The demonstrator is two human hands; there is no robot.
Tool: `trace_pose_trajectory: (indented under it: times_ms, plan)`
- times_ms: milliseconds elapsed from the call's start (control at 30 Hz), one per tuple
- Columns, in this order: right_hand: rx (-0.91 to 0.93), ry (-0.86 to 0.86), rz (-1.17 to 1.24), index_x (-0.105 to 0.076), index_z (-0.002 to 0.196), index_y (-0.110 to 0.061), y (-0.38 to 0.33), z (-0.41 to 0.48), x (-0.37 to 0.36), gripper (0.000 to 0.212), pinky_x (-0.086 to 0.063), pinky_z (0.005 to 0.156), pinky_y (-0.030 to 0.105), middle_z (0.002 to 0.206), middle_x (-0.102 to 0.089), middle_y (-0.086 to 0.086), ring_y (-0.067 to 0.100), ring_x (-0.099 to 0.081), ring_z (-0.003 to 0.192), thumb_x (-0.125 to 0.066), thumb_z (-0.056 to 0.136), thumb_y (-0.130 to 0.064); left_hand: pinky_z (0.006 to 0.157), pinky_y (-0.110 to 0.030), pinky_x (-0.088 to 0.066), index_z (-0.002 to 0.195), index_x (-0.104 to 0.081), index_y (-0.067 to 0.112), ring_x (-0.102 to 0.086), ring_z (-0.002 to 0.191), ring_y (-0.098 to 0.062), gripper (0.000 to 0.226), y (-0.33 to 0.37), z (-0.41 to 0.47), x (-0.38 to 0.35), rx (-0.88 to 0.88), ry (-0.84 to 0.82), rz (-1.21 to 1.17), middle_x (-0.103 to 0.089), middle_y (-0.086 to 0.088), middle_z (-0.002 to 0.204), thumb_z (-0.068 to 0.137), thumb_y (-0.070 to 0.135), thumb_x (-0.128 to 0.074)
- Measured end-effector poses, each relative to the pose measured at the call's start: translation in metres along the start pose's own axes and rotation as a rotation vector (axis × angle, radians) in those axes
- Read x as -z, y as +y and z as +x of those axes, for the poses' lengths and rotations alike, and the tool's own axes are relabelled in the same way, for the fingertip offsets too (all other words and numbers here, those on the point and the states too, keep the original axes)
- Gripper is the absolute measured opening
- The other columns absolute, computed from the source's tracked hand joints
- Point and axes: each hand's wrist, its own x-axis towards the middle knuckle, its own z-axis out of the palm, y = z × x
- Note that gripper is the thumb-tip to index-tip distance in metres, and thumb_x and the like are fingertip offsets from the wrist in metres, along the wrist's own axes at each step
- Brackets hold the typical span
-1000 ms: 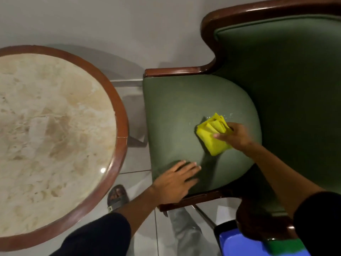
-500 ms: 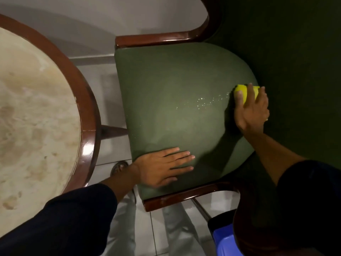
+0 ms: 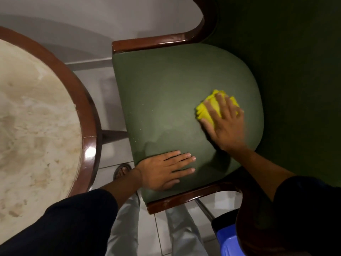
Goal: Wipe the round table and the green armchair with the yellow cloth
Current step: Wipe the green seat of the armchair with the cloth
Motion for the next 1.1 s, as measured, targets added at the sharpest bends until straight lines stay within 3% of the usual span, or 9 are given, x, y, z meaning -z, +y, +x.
trace_pose_trajectory:
  times_ms: [100, 200, 367, 467, 633, 733, 933, 1033, 1100]
  plan:
    - [-0.295, -0.009, 0.062, -0.031, 0.148, -0.035, -0.023, 0.015, 0.004, 0.056, -0.023, 0.112, 0.057, 0.161, -0.023, 0.007, 0.032, -0.019, 0.148, -0.025, 0.097, -0.058, 0.124, -0.040, -0.013, 0.152, -0.028, 0.019, -0.015, 0.151, -0.023, 0.053, 0.000, -0.002, 0.001, 0.005, -0.001, -0.010, -0.023, -0.010, 0.161, 0.103, 0.039, -0.031]
    - [-0.322, 0.010, 0.156, -0.033, 0.148, -0.033, -0.073, 0.058, 0.008, 0.057, -0.020, 0.112, 0.059, 0.161, -0.024, 0.007, 0.034, -0.019, 0.148, -0.027, 0.096, -0.057, 0.125, -0.040, -0.010, 0.153, -0.026, 0.019, -0.012, 0.152, -0.022, 0.053, 0.001, -0.004, 0.006, 0.023, -0.051, -0.051, -0.020, -0.008, 0.163, 0.103, 0.038, -0.030]
    - [0.094, -0.049, 0.067, -0.033, 0.148, -0.035, -0.155, 0.131, 0.012, 0.057, -0.019, 0.111, 0.059, 0.161, -0.023, 0.006, 0.034, -0.018, 0.148, -0.028, 0.096, -0.057, 0.125, -0.042, -0.010, 0.152, -0.027, 0.019, -0.013, 0.152, -0.022, 0.051, 0.010, -0.003, 0.005, 0.054, -0.033, -0.039, -0.023, -0.007, 0.162, 0.104, 0.036, -0.029]
    - [0.566, -0.137, -0.116, -0.044, 0.142, -0.030, -0.183, 0.121, 0.006, 0.053, -0.021, 0.110, 0.063, 0.158, -0.031, 0.009, 0.037, -0.022, 0.147, -0.032, 0.095, -0.053, 0.123, -0.041, -0.017, 0.150, -0.034, 0.020, -0.019, 0.150, -0.024, 0.048, 0.021, -0.016, 0.003, 0.074, 0.010, -0.012, -0.029, -0.007, 0.160, 0.103, 0.032, -0.035]
    - [1.021, -0.133, -0.161, -0.046, 0.140, -0.034, -0.127, 0.050, 0.004, 0.049, -0.024, 0.110, 0.059, 0.156, -0.036, 0.007, 0.036, -0.029, 0.145, -0.032, 0.098, -0.055, 0.124, -0.040, -0.013, 0.152, -0.025, 0.016, -0.013, 0.151, -0.025, 0.057, 0.015, -0.061, 0.009, -0.070, -0.081, 0.075, -0.021, -0.007, 0.163, 0.096, 0.023, -0.028]
    - [0.712, -0.059, -0.185, -0.037, 0.146, -0.033, -0.052, 0.026, 0.004, 0.055, -0.029, 0.111, 0.060, 0.156, -0.035, 0.010, 0.038, -0.030, 0.144, -0.032, 0.097, -0.059, 0.124, -0.038, -0.008, 0.153, -0.022, 0.018, -0.013, 0.151, -0.023, 0.055, 0.004, -0.063, 0.012, -0.111, -0.092, 0.080, -0.020, -0.005, 0.163, 0.099, 0.021, -0.027]
    - [-0.657, -0.059, 0.103, -0.023, 0.151, -0.029, -0.048, -0.002, 0.008, 0.059, -0.019, 0.112, 0.064, 0.163, -0.015, 0.010, 0.039, -0.012, 0.148, -0.028, 0.098, -0.055, 0.123, -0.044, -0.012, 0.151, -0.028, 0.021, -0.017, 0.150, -0.026, 0.053, -0.029, -0.052, 0.036, 0.140, -0.094, 0.101, -0.021, -0.010, 0.161, 0.102, 0.040, -0.035]
    - [-0.938, -0.027, 0.252, -0.024, 0.151, -0.027, -0.083, 0.010, 0.003, 0.060, -0.015, 0.112, 0.067, 0.163, -0.012, 0.010, 0.039, -0.007, 0.149, -0.029, 0.098, -0.054, 0.122, -0.044, -0.004, 0.154, -0.014, 0.015, -0.008, 0.151, -0.027, 0.057, -0.071, -0.047, 0.065, 0.608, -0.003, 0.077, -0.009, -0.013, 0.163, 0.103, 0.039, -0.024]
    - [-0.851, -0.020, 0.207, -0.029, 0.151, -0.026, -0.104, 0.012, 0.000, 0.061, -0.016, 0.112, 0.067, 0.162, -0.017, 0.012, 0.040, -0.011, 0.148, -0.027, 0.097, -0.055, 0.122, -0.041, 0.004, 0.154, -0.003, 0.014, 0.003, 0.152, -0.024, 0.058, -0.092, -0.039, 0.078, 0.767, -0.022, -0.026, 0.003, -0.009, 0.163, 0.104, 0.037, -0.020]
